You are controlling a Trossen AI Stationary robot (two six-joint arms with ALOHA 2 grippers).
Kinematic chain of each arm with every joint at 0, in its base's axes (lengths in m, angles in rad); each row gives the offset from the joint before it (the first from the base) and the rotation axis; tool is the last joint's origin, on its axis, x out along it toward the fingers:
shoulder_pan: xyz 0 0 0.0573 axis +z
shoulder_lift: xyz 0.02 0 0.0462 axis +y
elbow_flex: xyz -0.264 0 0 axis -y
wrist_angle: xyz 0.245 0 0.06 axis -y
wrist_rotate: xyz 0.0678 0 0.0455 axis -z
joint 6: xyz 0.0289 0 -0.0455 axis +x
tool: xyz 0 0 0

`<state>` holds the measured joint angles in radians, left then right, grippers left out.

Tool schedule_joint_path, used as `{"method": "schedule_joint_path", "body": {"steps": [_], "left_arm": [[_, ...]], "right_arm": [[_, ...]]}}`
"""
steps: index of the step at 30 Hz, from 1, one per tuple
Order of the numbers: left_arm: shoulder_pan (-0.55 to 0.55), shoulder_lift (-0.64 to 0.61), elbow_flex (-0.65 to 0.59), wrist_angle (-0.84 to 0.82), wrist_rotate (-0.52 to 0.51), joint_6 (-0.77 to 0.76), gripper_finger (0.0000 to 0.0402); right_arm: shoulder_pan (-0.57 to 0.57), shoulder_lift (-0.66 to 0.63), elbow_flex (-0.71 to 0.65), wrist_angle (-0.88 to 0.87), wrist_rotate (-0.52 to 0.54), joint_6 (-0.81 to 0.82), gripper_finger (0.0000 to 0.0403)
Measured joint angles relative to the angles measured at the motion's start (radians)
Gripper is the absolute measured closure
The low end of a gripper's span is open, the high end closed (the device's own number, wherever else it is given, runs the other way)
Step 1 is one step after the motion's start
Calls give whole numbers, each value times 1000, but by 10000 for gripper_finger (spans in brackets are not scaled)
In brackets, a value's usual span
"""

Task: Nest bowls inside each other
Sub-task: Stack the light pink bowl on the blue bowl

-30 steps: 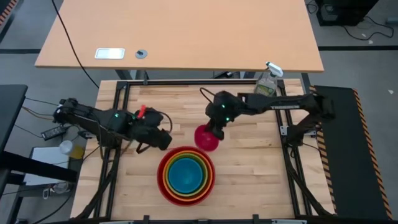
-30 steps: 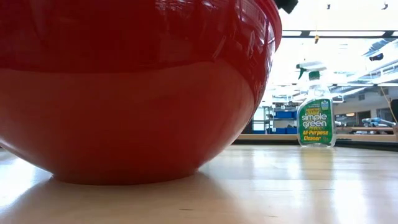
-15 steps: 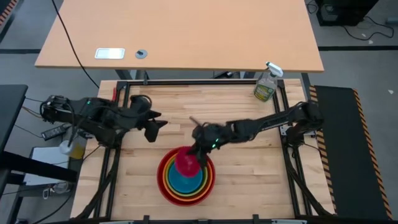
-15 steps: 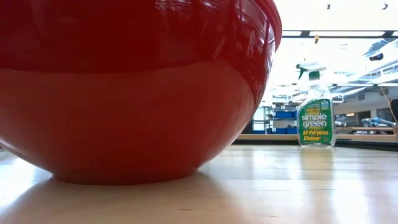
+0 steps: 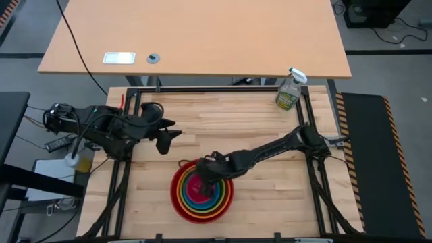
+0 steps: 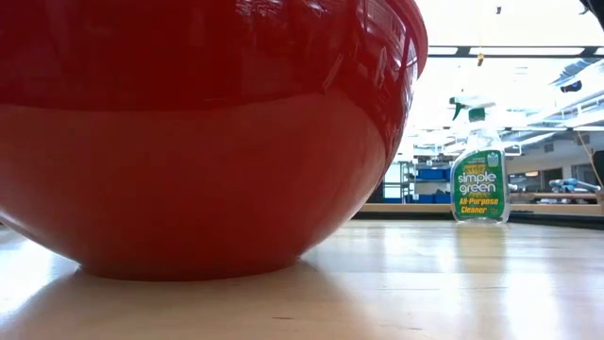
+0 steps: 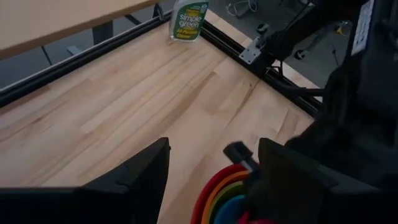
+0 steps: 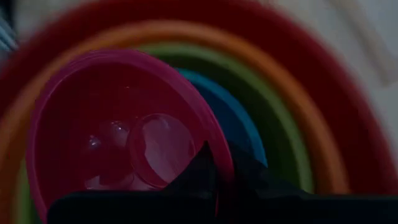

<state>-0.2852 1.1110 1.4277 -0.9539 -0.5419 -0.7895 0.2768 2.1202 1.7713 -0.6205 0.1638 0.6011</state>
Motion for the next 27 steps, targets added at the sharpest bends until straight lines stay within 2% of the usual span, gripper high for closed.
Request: {"method": "schedule_joint_path", "body": {"steps": [8, 12, 17, 21, 27], "left_arm": [[0, 0, 0, -9, -5, 0, 152], [0, 0, 0, -11, -5, 0, 152], [0, 0, 0, -13, -5, 0, 152], [0, 0, 0, -15, -5, 15, 152], [0, 0, 0, -17, -5, 57, 152]], "right_arm": [[19, 51, 1, -13, 33, -74, 375], [19, 55, 1, -12, -3, -105, 367], [16, 55, 1, -16, -13, -104, 327], [13, 55, 1, -18, -71, -100, 290], [-4, 12, 0, -33, -86, -23, 254]]}}
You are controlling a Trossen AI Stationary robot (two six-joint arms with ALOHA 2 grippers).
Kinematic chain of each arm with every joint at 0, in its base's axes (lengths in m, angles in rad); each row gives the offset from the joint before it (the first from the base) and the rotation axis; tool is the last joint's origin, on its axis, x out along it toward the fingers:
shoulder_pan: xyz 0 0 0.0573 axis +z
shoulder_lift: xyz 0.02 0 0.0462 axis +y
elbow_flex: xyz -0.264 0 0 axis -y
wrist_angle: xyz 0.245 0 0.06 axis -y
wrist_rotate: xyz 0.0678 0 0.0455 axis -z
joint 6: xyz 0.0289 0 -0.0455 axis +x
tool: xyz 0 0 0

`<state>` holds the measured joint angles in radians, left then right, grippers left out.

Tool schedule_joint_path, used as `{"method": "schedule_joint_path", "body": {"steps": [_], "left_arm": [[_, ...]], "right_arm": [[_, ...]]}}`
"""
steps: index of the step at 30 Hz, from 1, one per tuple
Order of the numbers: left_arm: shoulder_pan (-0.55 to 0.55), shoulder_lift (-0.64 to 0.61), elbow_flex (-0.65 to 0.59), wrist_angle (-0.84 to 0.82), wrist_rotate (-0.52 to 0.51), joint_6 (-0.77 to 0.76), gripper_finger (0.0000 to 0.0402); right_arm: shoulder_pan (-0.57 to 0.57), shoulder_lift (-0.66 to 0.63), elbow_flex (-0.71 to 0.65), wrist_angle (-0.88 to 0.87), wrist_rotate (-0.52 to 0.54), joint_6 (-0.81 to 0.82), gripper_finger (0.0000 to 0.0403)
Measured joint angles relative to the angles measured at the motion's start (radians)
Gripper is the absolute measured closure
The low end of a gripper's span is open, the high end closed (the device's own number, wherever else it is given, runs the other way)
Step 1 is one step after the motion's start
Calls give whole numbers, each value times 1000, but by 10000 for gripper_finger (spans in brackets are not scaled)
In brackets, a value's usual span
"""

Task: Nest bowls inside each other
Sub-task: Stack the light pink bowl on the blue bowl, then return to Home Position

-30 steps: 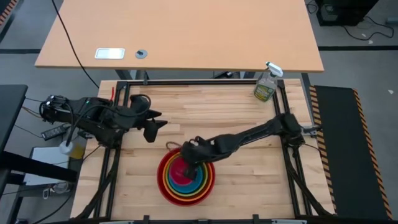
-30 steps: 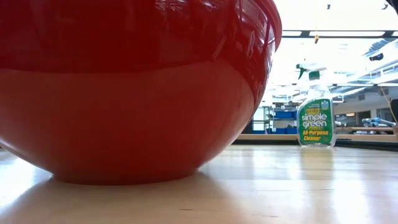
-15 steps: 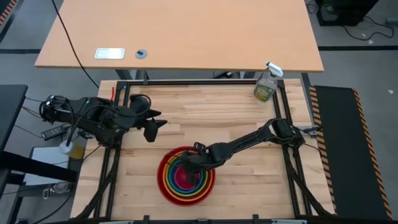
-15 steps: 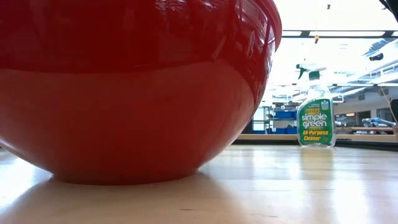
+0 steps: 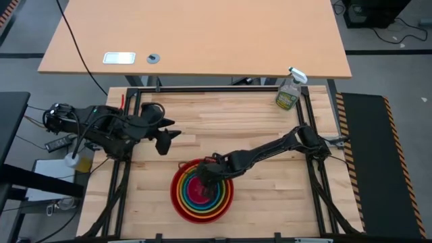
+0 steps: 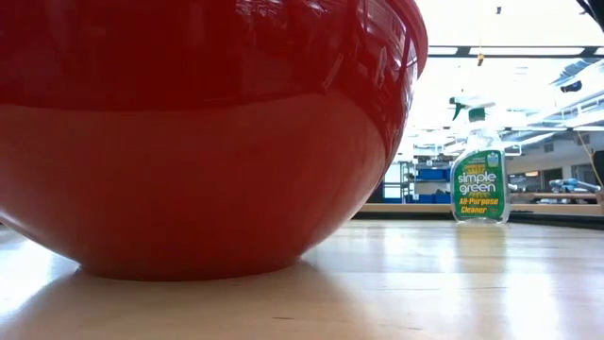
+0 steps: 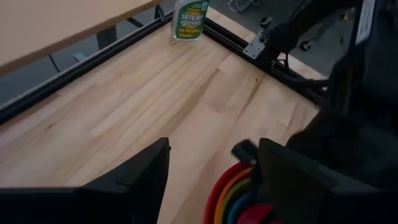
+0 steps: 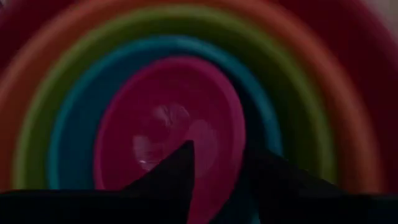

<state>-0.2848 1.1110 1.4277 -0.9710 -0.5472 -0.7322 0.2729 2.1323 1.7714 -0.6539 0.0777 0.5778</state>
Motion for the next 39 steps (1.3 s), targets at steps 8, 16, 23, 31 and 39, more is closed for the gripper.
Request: {"method": "schedule_joint_path", "body": {"steps": [8, 16, 23, 31, 39], "left_arm": [[-9, -10, -4, -13, -14, 151, 153], [-54, -225, -267, 319, -7, 354, 185], [-43, -481, -609, 648, -19, 299, 220], [-4, -709, -939, 993, -88, 251, 241], [58, -899, -1174, 1143, -92, 117, 246]], "right_arm": [[-20, -108, 0, -89, 37, 18, 248], [-38, -307, -90, 30, 119, -120, 248], [-92, -569, -449, 362, 83, -78, 248], [-162, -903, -857, 707, 113, 17, 248], [-266, -1188, -1123, 735, 94, 124, 248]]}}
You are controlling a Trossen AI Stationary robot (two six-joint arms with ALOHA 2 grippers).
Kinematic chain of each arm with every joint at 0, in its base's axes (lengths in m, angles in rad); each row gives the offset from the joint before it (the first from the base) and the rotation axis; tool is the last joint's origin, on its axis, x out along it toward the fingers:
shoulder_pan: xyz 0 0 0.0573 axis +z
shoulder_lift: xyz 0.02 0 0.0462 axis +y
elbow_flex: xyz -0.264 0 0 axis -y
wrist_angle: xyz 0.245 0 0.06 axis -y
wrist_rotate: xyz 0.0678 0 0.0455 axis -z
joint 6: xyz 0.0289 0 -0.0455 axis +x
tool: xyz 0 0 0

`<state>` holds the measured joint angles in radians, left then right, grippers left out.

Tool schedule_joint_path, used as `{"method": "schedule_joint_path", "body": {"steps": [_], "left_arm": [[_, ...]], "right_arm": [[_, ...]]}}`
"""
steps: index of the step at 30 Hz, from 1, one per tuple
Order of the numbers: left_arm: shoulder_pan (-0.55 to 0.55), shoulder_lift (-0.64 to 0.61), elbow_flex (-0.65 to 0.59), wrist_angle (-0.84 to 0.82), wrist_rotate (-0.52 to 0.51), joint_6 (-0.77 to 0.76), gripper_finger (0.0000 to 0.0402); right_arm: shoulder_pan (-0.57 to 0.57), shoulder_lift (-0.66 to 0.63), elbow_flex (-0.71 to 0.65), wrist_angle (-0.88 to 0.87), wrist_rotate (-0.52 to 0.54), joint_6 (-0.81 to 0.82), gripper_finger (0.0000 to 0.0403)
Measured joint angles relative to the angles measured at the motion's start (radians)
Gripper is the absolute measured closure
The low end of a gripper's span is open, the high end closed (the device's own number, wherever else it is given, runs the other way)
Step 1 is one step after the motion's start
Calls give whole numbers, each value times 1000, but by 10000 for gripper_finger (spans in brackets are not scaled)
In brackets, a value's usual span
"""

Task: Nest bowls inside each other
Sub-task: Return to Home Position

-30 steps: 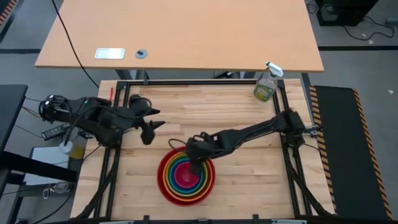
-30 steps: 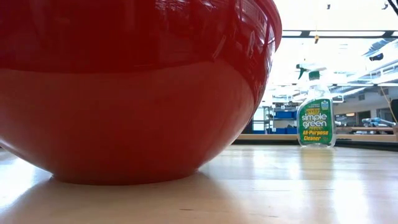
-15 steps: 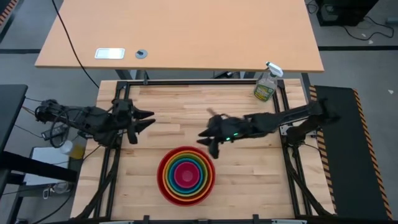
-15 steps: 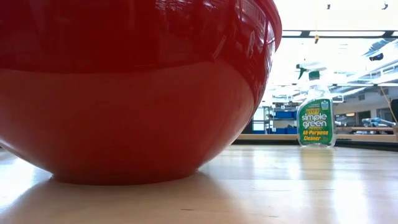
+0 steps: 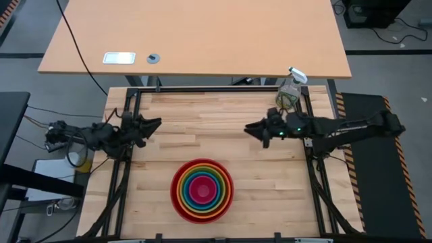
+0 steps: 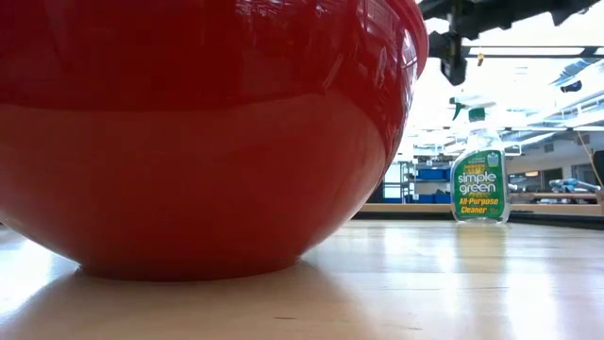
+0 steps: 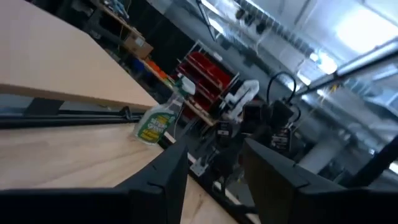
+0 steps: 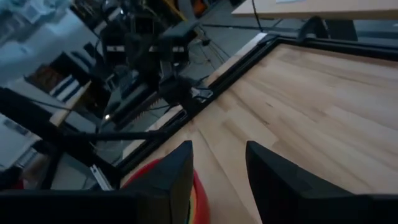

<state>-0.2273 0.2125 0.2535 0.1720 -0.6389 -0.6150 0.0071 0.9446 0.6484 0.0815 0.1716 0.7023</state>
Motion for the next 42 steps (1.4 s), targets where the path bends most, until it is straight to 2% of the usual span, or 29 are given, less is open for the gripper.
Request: {"method": "schedule_joint_path", "body": {"steps": [10, 19, 32, 38, 42], "left_arm": [[62, -214, -147, -4, 0, -78, 246], [84, -210, -244, 17, 24, -229, 246], [84, -207, -245, -53, 32, -280, 246], [84, -206, -245, -85, 5, -298, 246], [84, -206, -246, -97, 4, -239, 246]], "right_arm": [[-155, -292, -218, 13, -100, 83, 253], [-243, -472, -423, 152, -148, 204, 266], [-280, -665, -629, 243, -148, 321, 266], [-286, -688, -642, 216, -147, 310, 266], [-299, -688, -642, 201, -147, 291, 266]]}}
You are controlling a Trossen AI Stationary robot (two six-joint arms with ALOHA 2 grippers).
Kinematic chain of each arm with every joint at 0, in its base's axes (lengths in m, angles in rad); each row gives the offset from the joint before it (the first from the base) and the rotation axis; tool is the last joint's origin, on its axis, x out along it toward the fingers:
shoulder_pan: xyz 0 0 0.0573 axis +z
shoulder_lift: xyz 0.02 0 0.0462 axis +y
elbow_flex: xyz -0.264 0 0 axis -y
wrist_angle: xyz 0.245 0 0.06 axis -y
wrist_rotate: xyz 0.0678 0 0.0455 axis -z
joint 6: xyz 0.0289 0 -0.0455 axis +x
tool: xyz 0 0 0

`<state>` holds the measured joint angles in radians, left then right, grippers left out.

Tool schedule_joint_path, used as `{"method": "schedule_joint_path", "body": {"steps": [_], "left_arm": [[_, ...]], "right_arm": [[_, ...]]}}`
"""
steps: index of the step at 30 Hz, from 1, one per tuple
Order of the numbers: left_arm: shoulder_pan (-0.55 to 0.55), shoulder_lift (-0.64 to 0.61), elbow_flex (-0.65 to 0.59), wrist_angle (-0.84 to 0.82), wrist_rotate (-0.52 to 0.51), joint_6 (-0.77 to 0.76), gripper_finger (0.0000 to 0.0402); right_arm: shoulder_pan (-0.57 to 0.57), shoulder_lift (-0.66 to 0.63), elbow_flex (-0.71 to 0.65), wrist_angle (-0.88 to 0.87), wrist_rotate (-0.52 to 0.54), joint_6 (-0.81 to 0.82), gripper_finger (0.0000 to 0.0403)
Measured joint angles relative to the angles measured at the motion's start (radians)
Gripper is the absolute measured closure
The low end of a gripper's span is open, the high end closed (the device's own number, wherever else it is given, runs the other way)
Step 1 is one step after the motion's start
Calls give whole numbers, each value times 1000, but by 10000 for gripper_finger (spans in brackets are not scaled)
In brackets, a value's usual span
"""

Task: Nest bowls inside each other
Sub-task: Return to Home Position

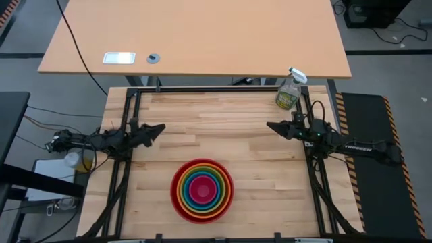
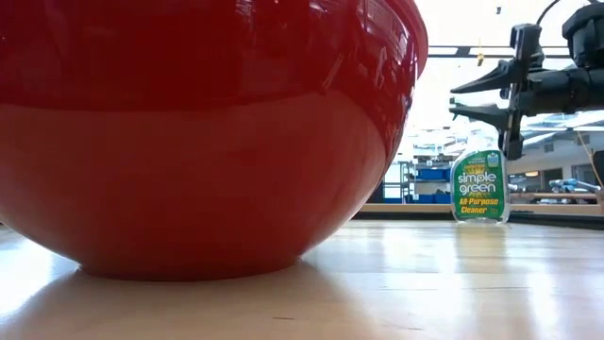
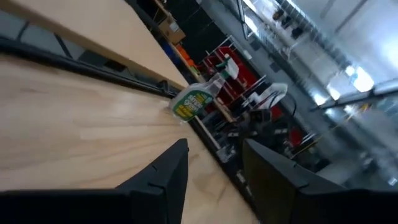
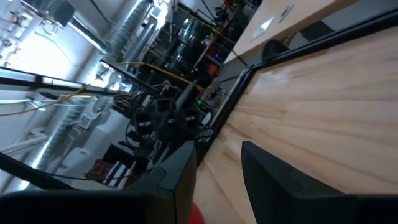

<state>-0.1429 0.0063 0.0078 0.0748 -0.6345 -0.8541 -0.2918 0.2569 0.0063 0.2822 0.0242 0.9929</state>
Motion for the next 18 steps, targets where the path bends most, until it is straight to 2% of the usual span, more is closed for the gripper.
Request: {"method": "schedule_joint_path", "body": {"steps": [3, 7, 13, 15, 18], "left_arm": [[0, 0, 0, -1, 3, 106, 246], [-1, 0, 0, -1, 5, 358, 246], [0, 0, 0, -2, 5, 683, 246], [0, 0, 0, -3, -21, 732, 246], [0, 0, -1, -6, -104, 777, 246]], "right_arm": [[-5, 0, 0, -1, 23, -7, 266], [-6, 4, 0, -3, 34, -92, 266], [-6, 5, 0, -108, -8, -524, 266], [-7, 5, 0, -148, 54, -612, 266], [-7, 5, 0, -203, 201, -687, 266]]}}
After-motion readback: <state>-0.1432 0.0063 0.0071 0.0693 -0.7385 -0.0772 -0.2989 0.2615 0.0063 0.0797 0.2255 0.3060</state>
